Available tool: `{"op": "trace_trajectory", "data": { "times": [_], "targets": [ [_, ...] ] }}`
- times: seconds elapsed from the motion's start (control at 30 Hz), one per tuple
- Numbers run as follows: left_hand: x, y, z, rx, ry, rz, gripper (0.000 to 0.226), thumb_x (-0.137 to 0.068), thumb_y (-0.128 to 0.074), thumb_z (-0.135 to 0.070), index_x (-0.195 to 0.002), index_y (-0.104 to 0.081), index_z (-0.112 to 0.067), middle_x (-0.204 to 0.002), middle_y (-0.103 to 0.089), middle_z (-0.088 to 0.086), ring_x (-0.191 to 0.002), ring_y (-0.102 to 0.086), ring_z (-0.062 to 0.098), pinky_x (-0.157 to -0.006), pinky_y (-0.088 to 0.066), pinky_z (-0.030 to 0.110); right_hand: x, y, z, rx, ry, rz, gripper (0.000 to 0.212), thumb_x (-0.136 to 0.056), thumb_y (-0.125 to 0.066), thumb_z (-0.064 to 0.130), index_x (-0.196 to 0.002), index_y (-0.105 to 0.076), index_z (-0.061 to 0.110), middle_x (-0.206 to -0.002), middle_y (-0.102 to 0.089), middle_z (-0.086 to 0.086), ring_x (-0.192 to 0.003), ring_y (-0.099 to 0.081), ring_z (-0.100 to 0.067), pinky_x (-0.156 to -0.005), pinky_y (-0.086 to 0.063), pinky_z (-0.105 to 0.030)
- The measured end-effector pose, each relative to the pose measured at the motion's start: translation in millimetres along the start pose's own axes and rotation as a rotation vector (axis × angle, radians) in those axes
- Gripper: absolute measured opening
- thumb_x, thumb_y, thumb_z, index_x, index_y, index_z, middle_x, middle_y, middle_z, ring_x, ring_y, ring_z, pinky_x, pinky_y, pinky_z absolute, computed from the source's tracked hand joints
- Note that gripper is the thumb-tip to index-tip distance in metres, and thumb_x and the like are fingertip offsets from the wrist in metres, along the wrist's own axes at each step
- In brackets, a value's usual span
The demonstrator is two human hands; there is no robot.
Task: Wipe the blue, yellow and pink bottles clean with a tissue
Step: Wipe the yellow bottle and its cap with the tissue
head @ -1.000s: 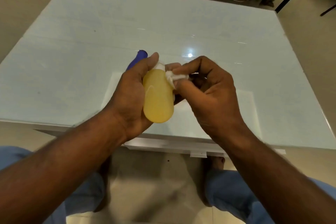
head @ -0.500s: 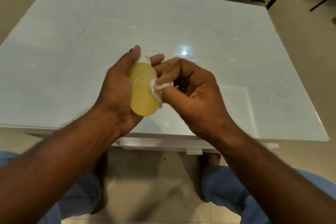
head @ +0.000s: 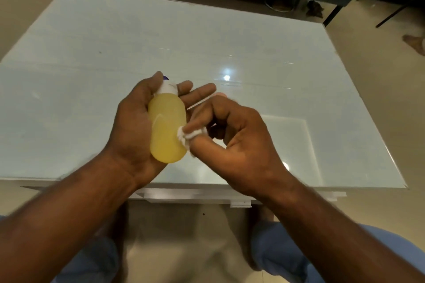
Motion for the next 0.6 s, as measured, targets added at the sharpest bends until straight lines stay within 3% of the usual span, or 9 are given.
{"op": "trace_trajectory", "data": {
  "times": [0.07,0.17,0.23,0.33,0.5,0.6],
  "targets": [
    [3,-2,6,-0.030,-0.022,-0.020,0.045,-0.104,-0.040,-0.045,-0.108,-0.069,-0.011,-0.105,-0.078,0.009,-0.097,-0.076,0.026,-0.082,-0.063,0.041,-3,10,-9,-0.032,-0.060,-0.107,0.006,-0.094,-0.075,0.004,-0.100,-0.075,0.005,-0.104,-0.078,-0.004,-0.096,-0.076,-0.027,-0.078,-0.066,-0.048],
    [4,-2,10,-0.014,-0.050,-0.060,0.041,-0.104,-0.045,-0.041,-0.109,-0.075,-0.014,-0.106,-0.077,0.011,-0.098,-0.076,0.028,-0.085,-0.063,0.043,-4,13,-17,-0.076,-0.113,-0.177,0.010,-0.096,-0.074,0.004,-0.105,-0.076,0.008,-0.111,-0.080,-0.003,-0.100,-0.077,-0.026,-0.081,-0.066,-0.053],
    [1,-1,6,0.011,-0.036,-0.061,0.045,-0.104,-0.042,-0.042,-0.103,-0.075,-0.012,-0.104,-0.079,0.008,-0.093,-0.077,0.025,-0.078,-0.064,0.038,-2,8,-11,-0.018,-0.067,-0.117,0.007,-0.093,-0.078,0.005,-0.099,-0.078,0.008,-0.103,-0.078,-0.003,-0.098,-0.075,-0.025,-0.080,-0.065,-0.043],
    [-1,-1,3,-0.001,-0.006,-0.042,0.048,-0.103,-0.038,-0.047,-0.114,-0.067,-0.011,-0.116,-0.077,0.011,-0.101,-0.076,0.027,-0.080,-0.064,0.039,0,3,1,0.048,0.003,-0.038,0.006,-0.089,-0.081,0.004,-0.092,-0.077,0.007,-0.095,-0.077,-0.002,-0.090,-0.073,-0.019,-0.073,-0.058,-0.021],
    [0,2,9,0.014,-0.051,-0.074,0.038,-0.103,-0.049,-0.040,-0.095,-0.080,-0.020,-0.111,-0.076,0.014,-0.102,-0.075,0.033,-0.084,-0.063,0.046,-9,16,-15,-0.014,-0.108,-0.192,0.010,-0.096,-0.074,0.005,-0.106,-0.076,0.009,-0.108,-0.080,0.001,-0.100,-0.077,-0.022,-0.082,-0.067,-0.049],
    [-3,1,6,0.037,-0.002,-0.062,0.045,-0.103,-0.042,-0.044,-0.109,-0.072,-0.010,-0.112,-0.077,0.012,-0.097,-0.077,0.028,-0.079,-0.064,0.040,-5,7,-8,0.004,-0.065,-0.108,0.007,-0.092,-0.078,0.003,-0.097,-0.077,0.007,-0.098,-0.078,-0.001,-0.094,-0.075,-0.022,-0.078,-0.066,-0.040]
  ]
}}
Point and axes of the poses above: each hand's wrist, its own x-axis away from the middle knuckle, its own y-axis out of the back of the hand, z = x × y, the point moved 7 cm from there along -x, towards the middle knuckle
